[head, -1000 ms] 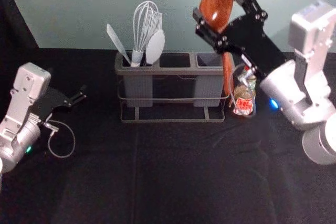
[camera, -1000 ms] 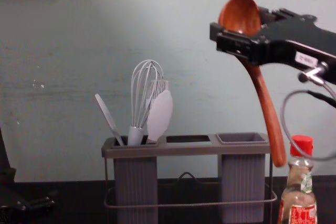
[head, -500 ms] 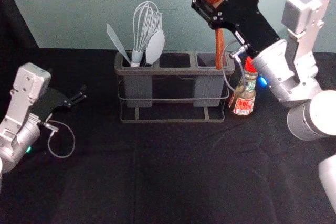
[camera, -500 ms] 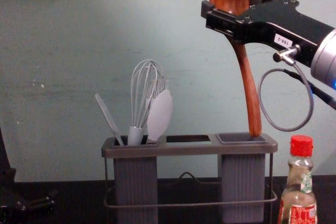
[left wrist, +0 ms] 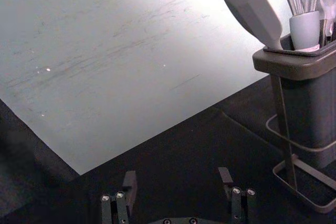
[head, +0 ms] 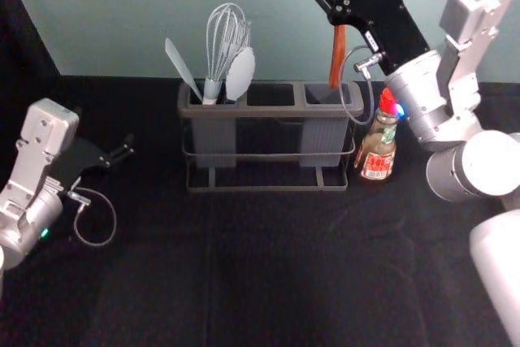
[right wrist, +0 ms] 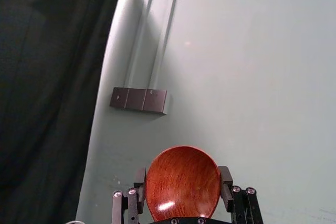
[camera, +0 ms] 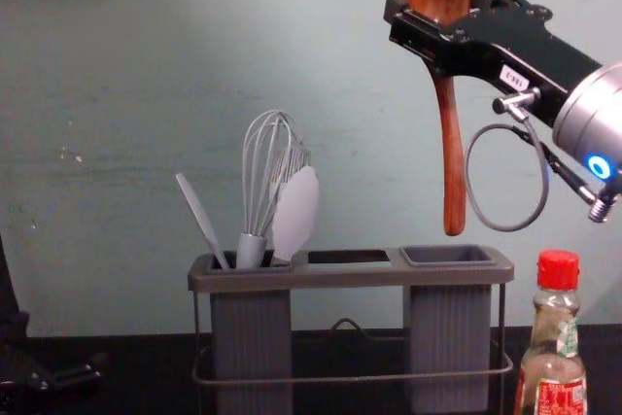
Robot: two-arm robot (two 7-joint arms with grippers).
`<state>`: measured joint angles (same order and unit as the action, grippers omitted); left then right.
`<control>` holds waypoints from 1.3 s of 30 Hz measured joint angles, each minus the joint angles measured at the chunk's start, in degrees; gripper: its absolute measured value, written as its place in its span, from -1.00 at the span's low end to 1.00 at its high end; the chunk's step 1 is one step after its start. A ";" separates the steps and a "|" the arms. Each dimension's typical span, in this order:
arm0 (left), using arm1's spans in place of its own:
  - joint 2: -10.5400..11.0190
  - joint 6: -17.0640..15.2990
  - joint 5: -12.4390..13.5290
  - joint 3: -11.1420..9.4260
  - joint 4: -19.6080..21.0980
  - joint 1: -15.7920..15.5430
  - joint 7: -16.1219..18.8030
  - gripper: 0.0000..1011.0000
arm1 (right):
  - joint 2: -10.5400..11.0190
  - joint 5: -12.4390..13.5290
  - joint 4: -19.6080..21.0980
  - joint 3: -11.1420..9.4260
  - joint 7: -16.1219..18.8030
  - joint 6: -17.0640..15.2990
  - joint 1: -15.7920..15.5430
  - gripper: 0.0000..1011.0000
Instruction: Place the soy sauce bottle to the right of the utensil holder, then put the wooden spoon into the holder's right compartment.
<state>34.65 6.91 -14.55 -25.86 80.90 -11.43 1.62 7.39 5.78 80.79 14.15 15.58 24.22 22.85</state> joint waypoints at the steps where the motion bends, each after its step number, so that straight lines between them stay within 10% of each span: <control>1: 0.00 0.00 0.00 0.00 0.00 0.00 0.00 1.00 | -0.37 0.04 -1.01 -0.08 0.02 0.62 0.36 0.66; 19: 0.00 0.00 0.00 0.00 0.00 0.00 0.00 1.00 | -3.53 0.86 -10.94 -0.68 1.80 7.77 1.17 0.66; 39: 0.00 0.00 0.00 0.00 0.00 0.00 0.00 1.00 | -4.06 0.23 -12.26 -1.46 2.39 9.17 -1.20 0.66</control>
<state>34.64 6.91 -14.55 -25.86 80.90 -11.43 1.62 3.33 6.01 68.53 12.70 17.97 33.39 21.66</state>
